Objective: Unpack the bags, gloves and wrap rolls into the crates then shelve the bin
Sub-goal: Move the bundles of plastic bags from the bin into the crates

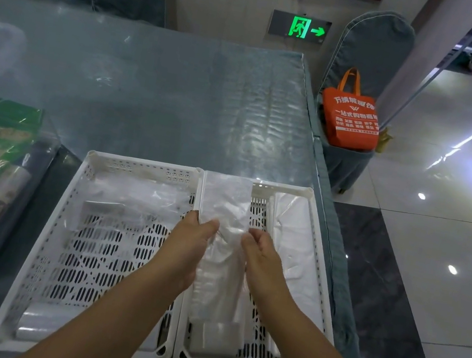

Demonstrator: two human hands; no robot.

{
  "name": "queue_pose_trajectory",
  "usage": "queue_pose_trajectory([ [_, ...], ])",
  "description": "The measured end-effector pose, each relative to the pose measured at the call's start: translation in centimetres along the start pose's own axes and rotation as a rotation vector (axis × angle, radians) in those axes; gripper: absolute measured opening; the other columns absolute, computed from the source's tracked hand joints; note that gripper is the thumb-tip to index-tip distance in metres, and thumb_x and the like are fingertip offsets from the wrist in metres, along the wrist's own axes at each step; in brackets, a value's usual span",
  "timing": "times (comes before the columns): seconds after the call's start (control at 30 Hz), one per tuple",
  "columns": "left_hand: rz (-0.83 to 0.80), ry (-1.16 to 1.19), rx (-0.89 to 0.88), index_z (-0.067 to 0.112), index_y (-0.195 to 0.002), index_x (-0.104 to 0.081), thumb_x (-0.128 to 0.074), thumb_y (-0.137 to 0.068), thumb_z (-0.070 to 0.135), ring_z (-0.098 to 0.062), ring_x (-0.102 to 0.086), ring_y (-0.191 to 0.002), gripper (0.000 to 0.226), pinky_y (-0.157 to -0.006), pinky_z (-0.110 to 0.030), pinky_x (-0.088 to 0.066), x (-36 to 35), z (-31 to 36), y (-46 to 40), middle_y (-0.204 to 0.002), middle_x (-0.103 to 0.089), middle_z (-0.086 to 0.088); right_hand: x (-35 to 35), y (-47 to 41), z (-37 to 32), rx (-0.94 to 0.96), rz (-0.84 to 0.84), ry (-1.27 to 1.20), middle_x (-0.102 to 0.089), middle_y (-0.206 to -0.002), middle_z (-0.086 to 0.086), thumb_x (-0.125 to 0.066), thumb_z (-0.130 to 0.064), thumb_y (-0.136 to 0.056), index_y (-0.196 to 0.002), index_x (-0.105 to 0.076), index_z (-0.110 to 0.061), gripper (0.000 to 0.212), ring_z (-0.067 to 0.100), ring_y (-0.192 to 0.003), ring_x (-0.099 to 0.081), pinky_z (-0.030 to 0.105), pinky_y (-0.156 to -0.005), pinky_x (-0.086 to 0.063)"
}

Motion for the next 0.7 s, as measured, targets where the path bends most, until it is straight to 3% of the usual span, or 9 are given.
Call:
queue_pose_trajectory([
  [0.1,0.083,-0.154,-0.04,0.013,-0.118,-0.046,-0.05,-0.091,0.017,-0.024,-0.055,-0.103,0.028,-0.078,-0.036,-0.046,0.4,-0.2,0.0,-0.119,-0.057,-0.012,0.9,0.3,0.8,0.047,0.089,0.049,-0.057,-0.102,-0.005,-0.051,-0.028,-0.092,-0.117,-0.046,-0.027,0.026,0.012,-0.094,-0.057,0.029,-0.081,-0.049],
  [0.23,0.075,-0.238,-0.059,0.025,-0.136,-0.026,-0.045,-0.09,0.005,-0.025,-0.05,-0.115,0.054,-0.091,-0.038,-0.044,-0.1,-1.5,0.2,-0.14,-0.04,-0.012,-0.4,0.8,4.2,-0.063,0.017,0.072,-0.06,-0.094,-0.002,-0.066,-0.015,-0.082,-0.12,-0.042,-0.03,0.047,0.009,-0.079,-0.064,0.021,-0.064,-0.054],
  [0.3,0.095,-0.403,-0.15,0.029,-0.142,-0.016,-0.047,-0.088,-0.001,-0.027,-0.039,-0.129,0.069,-0.104,-0.042,-0.038,-0.2,-1.6,0.4,-0.148,-0.029,-0.012,-0.3,0.7,5.7,-0.094,0.058,0.113,-0.062,-0.09,-0.001,-0.067,-0.012,-0.079,-0.118,-0.042,-0.031,0.051,0.007,-0.074,-0.065,0.017,-0.059,-0.052],
  [0.37,0.129,-0.672,-0.289,0.025,-0.145,-0.01,-0.051,-0.085,-0.003,-0.027,-0.034,-0.133,0.078,-0.108,-0.041,-0.034,-0.2,-1.4,0.8,-0.148,-0.028,-0.012,-0.3,0.6,7.1,-0.107,0.068,0.18,-0.063,-0.09,-0.003,-0.066,-0.01,-0.078,-0.116,-0.041,-0.03,0.05,0.008,-0.078,-0.065,0.02,-0.063,-0.052],
  [0.5,0.185,-1.001,-0.536,0.01,-0.145,-0.016,-0.053,-0.082,-0.006,-0.026,-0.041,-0.121,0.075,-0.101,-0.034,-0.038,0.4,-1.0,1.3,-0.138,-0.036,-0.015,-0.5,0.5,8.0,-0.057,0.046,0.364,-0.052,-0.116,-0.009,-0.062,-0.012,-0.083,-0.128,-0.037,-0.025,0.053,0.013,-0.107,-0.054,0.027,-0.089,-0.046],
  [0.53,0.199,-1.042,-0.586,0.008,-0.144,-0.019,-0.055,-0.081,-0.005,-0.026,-0.041,-0.12,0.074,-0.1,-0.033,-0.036,0.5,-0.7,1.3,-0.137,-0.038,-0.015,-0.5,0.5,8.0,-0.04,0.043,0.405,-0.051,-0.115,-0.01,-0.062,-0.014,-0.083,-0.131,-0.036,-0.025,0.055,0.009,-0.105,-0.053,0.021,-0.087,-0.044],
  [0.63,0.192,-1.234,-0.71,0.013,-0.141,-0.031,-0.062,-0.078,0.004,-0.024,-0.036,-0.123,0.07,-0.103,-0.032,-0.031,0.1,-0.2,1.1,-0.135,-0.044,-0.01,-0.8,0.5,7.5,0.007,0.022,0.471,-0.052,-0.091,-0.02,-0.062,-0.015,-0.084,-0.125,-0.039,-0.029,0.05,-0.006,-0.077,-0.054,0.004,-0.06,-0.041],
  [0.7,0.052,-1.415,-0.738,0.024,-0.138,-0.037,-0.064,-0.077,0.017,-0.022,-0.029,-0.131,0.067,-0.109,-0.036,-0.022,-0.9,-0.9,0.9,-0.14,-0.044,-0.002,-1.0,0.7,7.0,0.052,0.015,0.527,-0.055,-0.096,-0.017,-0.062,-0.017,-0.083,-0.122,-0.041,-0.029,0.045,-0.001,-0.088,-0.058,0.009,-0.069,-0.044],
])
Point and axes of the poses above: each hand's wrist, its own y-axis away from the middle knuckle, its own x-axis out of the back of the hand, z = x × y, the point moved 7 cm from there along -y, towards the middle knuckle
